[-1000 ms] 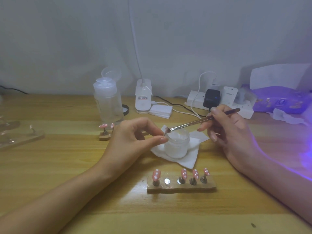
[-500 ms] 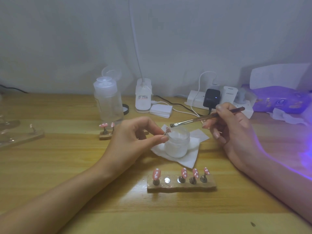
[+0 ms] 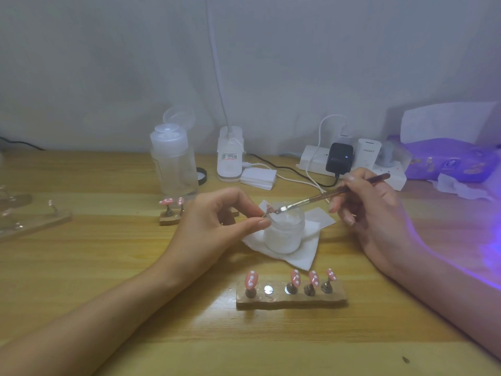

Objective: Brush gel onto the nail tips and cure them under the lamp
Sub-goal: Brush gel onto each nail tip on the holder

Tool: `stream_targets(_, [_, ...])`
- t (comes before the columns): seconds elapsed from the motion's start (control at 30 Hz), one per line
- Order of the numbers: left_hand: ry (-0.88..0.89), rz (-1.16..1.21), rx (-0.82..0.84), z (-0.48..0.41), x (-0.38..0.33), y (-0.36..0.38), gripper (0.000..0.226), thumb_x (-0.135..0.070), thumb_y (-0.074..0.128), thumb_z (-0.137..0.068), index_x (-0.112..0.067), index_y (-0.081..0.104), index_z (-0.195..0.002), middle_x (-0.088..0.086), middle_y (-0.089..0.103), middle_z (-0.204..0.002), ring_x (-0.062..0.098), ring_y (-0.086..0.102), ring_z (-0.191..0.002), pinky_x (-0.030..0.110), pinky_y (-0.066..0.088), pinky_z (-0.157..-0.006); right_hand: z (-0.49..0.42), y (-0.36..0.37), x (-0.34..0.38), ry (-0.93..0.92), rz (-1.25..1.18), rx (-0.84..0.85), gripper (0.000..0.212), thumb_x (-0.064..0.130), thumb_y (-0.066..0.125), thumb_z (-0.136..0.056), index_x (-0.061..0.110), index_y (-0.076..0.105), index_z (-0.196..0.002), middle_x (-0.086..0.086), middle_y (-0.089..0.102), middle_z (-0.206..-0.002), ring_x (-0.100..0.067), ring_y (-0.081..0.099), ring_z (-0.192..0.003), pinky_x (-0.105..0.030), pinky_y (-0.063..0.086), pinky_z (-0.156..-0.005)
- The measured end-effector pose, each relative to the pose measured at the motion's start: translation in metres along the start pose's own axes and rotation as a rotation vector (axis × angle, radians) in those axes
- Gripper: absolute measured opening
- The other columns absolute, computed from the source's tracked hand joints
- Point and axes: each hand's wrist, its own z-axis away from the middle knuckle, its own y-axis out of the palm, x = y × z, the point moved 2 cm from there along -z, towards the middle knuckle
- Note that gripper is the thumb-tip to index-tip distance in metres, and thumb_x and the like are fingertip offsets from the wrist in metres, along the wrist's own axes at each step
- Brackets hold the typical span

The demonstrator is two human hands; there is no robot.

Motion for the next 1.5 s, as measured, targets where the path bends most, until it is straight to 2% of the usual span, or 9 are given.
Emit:
stream_targets(0.13, [0.01, -0.022, -0.004, 0.0001, -0.0008, -0.0005, 0.012, -0.029, 0.077, -0.077, -0.02, 0.07, -0.076, -0.023, 0.062, -0.06, 0.0, 0.045, -0.046, 0.007, 0.034, -0.05, 0.0024, 0.0036, 0.002, -0.003, -0.033, 0.073, 0.021, 0.034, 0.056, -0.09, 0.018, 0.05, -0.078, -0.008, 0.07, -0.065, -0.013, 0.049, -0.044, -0.017, 0.033, -0.039])
stream_targets(0.27, [0.022, -0.048, -0.008, 0.0004, -0.0008, -0.0009, 0.009, -0.025, 0.078, -0.079, -0.02, 0.07, -0.077, -0.023, 0.063, -0.062, 0.0, 0.045, -0.048, 0.008, 0.035, -0.052, 0.0008, -0.0013, -0.0001, 0.023, -0.014, -0.01, 0.026, 0.021, 0.05, -0.101, 0.021, 0.049, -0.074, -0.006, 0.065, -0.058, -0.011, 0.044, -0.042, -0.017, 0.029, -0.039])
stream_targets(0.37, [0.032, -0.062, -0.003, 0.0006, -0.0003, -0.0009, 0.009, -0.021, 0.078, -0.081, -0.019, 0.07, -0.078, -0.025, 0.061, -0.062, 0.001, 0.044, -0.048, 0.008, 0.035, -0.052, 0.0013, 0.0016, 0.0021, -0.009, -0.057, 0.05, 0.021, 0.03, 0.054, -0.094, 0.021, 0.05, -0.075, -0.007, 0.068, -0.063, -0.012, 0.047, -0.044, -0.017, 0.033, -0.039])
stream_targets(0.5, [0.04, -0.071, -0.007, 0.0009, -0.0001, -0.0007, 0.009, -0.02, 0.078, -0.082, -0.02, 0.07, -0.079, -0.026, 0.058, -0.058, 0.002, 0.042, -0.048, 0.013, 0.037, -0.053, -0.0002, 0.0, -0.0013, 0.025, 0.001, 0.017, 0.026, 0.021, 0.05, -0.1, 0.021, 0.049, -0.075, -0.006, 0.066, -0.059, -0.011, 0.043, -0.041, -0.016, 0.03, -0.038])
stream_targets(0.67, [0.043, -0.083, -0.018, 0.0007, 0.0004, 0.0001, 0.01, -0.016, 0.077, -0.085, -0.018, 0.069, -0.08, -0.025, 0.055, -0.057, 0.007, 0.044, -0.049, 0.023, 0.04, -0.056, 0.0007, 0.0028, 0.0002, 0.02, -0.045, 0.076, 0.02, 0.027, 0.053, -0.094, 0.017, 0.049, -0.077, -0.007, 0.067, -0.06, -0.011, 0.046, -0.042, -0.016, 0.033, -0.039])
stream_targets(0.77, [0.045, -0.095, -0.025, 0.0003, 0.0002, -0.0001, 0.01, -0.015, 0.078, -0.084, -0.019, 0.069, -0.08, -0.024, 0.058, -0.06, 0.008, 0.047, -0.05, 0.022, 0.041, -0.056, 0.0, 0.001, -0.0008, 0.038, -0.028, 0.026, 0.026, 0.02, 0.049, -0.101, 0.019, 0.05, -0.075, -0.007, 0.065, -0.058, -0.011, 0.043, -0.041, -0.016, 0.031, -0.037])
stream_targets(0.9, [0.07, -0.114, -0.035, 0.0002, -0.001, -0.0003, 0.01, -0.015, 0.078, -0.083, -0.018, 0.07, -0.08, -0.018, 0.061, -0.07, 0.01, 0.05, -0.051, 0.016, 0.04, -0.056, 0.0004, 0.0031, 0.0016, 0.021, -0.058, 0.067, 0.02, 0.032, 0.055, -0.092, 0.02, 0.05, -0.077, -0.005, 0.067, -0.061, -0.01, 0.045, -0.042, -0.016, 0.032, -0.038])
stream_targets(1.1, [0.093, -0.126, -0.027, 0.0009, -0.0017, -0.0005, 0.006, -0.017, 0.077, -0.083, -0.018, 0.071, -0.082, -0.012, 0.065, -0.08, 0.012, 0.052, -0.053, 0.018, 0.043, -0.056, 0.0, 0.0006, 0.0008, 0.016, -0.046, 0.025, 0.02, 0.032, 0.056, -0.092, 0.022, 0.052, -0.075, -0.005, 0.067, -0.061, -0.01, 0.045, -0.041, -0.015, 0.031, -0.037])
stream_targets(1.5, [0.084, -0.102, -0.032, 0.0011, 0.0025, -0.0003, 0.01, -0.015, 0.078, -0.083, -0.019, 0.069, -0.081, -0.016, 0.06, -0.07, 0.012, 0.051, -0.05, 0.024, 0.045, -0.053, 0.0013, 0.0046, 0.0006, 0.009, -0.014, 0.073, 0.021, 0.032, 0.054, -0.093, 0.017, 0.05, -0.079, -0.007, 0.067, -0.061, -0.011, 0.045, -0.041, -0.016, 0.03, -0.037])
